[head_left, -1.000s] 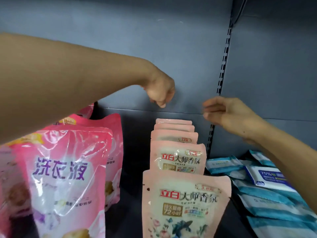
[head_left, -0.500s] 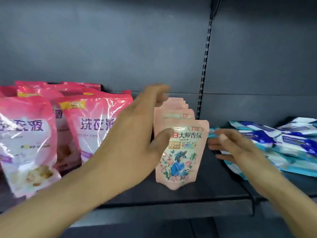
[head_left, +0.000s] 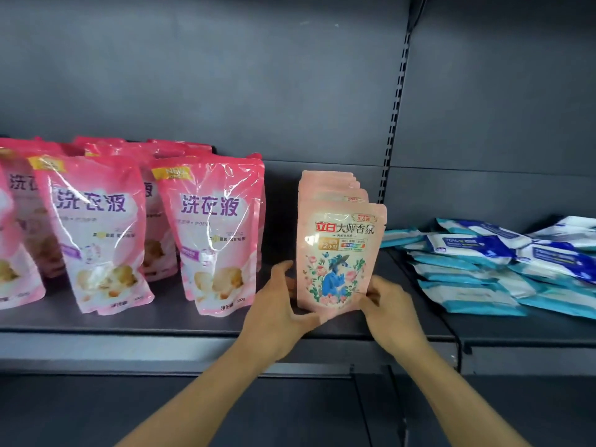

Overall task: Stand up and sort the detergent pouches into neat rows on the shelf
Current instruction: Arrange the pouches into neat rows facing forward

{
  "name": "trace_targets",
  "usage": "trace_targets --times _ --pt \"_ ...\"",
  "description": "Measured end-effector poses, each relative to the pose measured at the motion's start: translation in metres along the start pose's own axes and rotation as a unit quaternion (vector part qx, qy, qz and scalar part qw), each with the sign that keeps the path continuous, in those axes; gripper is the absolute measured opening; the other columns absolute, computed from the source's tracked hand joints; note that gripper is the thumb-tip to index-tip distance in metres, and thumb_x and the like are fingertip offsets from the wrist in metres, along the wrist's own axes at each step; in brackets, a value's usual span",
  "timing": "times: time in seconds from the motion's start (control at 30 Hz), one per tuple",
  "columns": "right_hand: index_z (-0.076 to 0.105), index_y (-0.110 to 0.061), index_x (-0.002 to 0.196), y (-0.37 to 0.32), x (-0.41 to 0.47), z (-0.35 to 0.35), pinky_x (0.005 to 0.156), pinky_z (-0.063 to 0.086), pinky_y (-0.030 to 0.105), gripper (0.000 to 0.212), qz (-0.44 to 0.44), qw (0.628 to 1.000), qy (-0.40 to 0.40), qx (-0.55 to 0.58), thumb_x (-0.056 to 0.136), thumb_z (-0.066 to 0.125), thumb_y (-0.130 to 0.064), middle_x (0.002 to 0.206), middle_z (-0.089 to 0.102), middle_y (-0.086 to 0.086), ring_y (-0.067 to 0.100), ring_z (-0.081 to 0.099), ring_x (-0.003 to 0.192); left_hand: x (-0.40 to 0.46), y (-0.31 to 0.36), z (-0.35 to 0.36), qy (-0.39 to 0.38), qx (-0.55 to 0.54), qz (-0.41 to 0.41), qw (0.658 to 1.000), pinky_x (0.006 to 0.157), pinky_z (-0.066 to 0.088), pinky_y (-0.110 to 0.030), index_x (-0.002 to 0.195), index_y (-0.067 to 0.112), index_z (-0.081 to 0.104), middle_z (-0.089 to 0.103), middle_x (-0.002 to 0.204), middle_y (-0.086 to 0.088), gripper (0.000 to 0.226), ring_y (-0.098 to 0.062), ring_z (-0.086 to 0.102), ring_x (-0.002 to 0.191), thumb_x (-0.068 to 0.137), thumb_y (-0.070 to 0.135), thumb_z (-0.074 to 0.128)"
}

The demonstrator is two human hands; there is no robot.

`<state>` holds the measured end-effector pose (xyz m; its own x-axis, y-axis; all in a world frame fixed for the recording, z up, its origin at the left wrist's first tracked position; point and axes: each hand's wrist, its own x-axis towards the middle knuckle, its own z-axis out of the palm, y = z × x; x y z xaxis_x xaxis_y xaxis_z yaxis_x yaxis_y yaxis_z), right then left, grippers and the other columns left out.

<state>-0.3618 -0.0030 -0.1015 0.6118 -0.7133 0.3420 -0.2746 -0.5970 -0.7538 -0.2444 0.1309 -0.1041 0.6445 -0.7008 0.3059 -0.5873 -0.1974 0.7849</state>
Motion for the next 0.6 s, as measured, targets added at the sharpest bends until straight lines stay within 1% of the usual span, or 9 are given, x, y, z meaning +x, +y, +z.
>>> trace_targets --times 0.03,0.07,0.13,0.17,0.23,0.3,0.5,0.6 --pt "0.065 -0.010 0.105 0.000 0.001 0.001 0.063 0.040 0.005 0.019 -0.002 1.000 0.005 -0.006 0.090 0.055 -0.005 0.103 0.068 -0.003 0.008 0.061 0.091 0.003 0.001 0.003 0.006 0.022 -0.001 1.000 0.079 0.054 -0.025 0.134 0.027 0.030 0.061 0.109 0.016 0.087 -0.001 0.060 0.097 0.064 0.033 0.082" --pt "0.064 -0.009 0.103 0.001 0.002 0.002 0.061 0.039 0.004 0.017 -0.004 1.000 0.011 -0.012 0.091 0.054 -0.005 0.103 0.068 -0.003 0.008 0.060 0.089 0.005 0.001 0.005 0.014 0.056 0.000 0.998 0.079 0.055 -0.029 0.129 0.028 0.033 0.062 0.110 0.016 0.081 -0.002 0.061 0.095 0.064 0.037 0.080" --pt "0.063 -0.009 0.101 0.003 0.003 0.004 0.059 0.038 0.003 0.014 -0.011 0.999 0.019 -0.026 0.091 0.054 -0.006 0.103 0.067 -0.001 0.007 0.059 0.087 0.006 0.002 0.008 0.030 0.121 0.001 0.992 0.073 0.052 -0.027 0.118 0.028 0.038 0.062 0.109 0.016 0.065 -0.004 0.059 0.090 0.067 0.042 0.076" --pt "0.062 -0.009 0.102 0.003 0.003 0.005 0.060 0.038 0.004 0.014 -0.014 0.999 0.022 -0.034 0.091 0.054 -0.006 0.104 0.068 -0.001 0.008 0.058 0.087 0.005 0.002 0.008 0.034 0.137 -0.001 0.990 0.071 0.051 -0.026 0.114 0.028 0.040 0.062 0.107 0.016 0.059 -0.004 0.058 0.088 0.069 0.044 0.074" --pt "0.062 -0.008 0.103 0.005 0.002 0.007 0.066 0.041 0.011 0.014 -0.020 0.998 0.030 -0.045 0.091 0.055 -0.006 0.106 0.068 0.000 0.011 0.060 0.091 0.005 0.000 0.010 0.039 0.149 -0.007 0.988 0.071 0.052 -0.028 0.108 0.028 0.043 0.063 0.103 0.017 0.052 -0.004 0.059 0.087 0.070 0.047 0.072" --pt "0.061 -0.008 0.102 0.006 0.002 0.007 0.071 0.043 0.017 0.014 -0.023 0.998 0.037 -0.051 0.090 0.055 -0.006 0.107 0.068 0.000 0.014 0.062 0.094 0.005 -0.001 0.011 0.045 0.155 -0.012 0.987 0.072 0.053 -0.030 0.104 0.028 0.043 0.063 0.099 0.017 0.048 -0.005 0.060 0.087 0.070 0.049 0.070" --pt "0.061 -0.010 0.104 0.011 0.003 0.012 0.075 0.050 0.023 0.014 -0.026 0.996 0.050 -0.068 0.090 0.056 -0.009 0.108 0.068 0.000 0.015 0.063 0.096 0.005 -0.004 0.012 0.052 0.160 -0.007 0.986 0.073 0.051 -0.027 0.101 0.028 0.046 0.062 0.098 0.017 0.045 -0.004 0.059 0.088 0.070 0.050 0.069" --pt "0.061 -0.009 0.104 0.012 0.003 0.013 0.076 0.051 0.026 0.015 -0.032 0.995 0.054 -0.072 0.090 0.056 -0.007 0.107 0.068 0.000 0.016 0.063 0.096 0.006 -0.005 0.012 0.047 0.157 -0.015 0.986 0.075 0.051 -0.030 0.101 0.028 0.047 0.062 0.100 0.016 0.044 -0.005 0.058 0.091 0.069 0.050 0.068"
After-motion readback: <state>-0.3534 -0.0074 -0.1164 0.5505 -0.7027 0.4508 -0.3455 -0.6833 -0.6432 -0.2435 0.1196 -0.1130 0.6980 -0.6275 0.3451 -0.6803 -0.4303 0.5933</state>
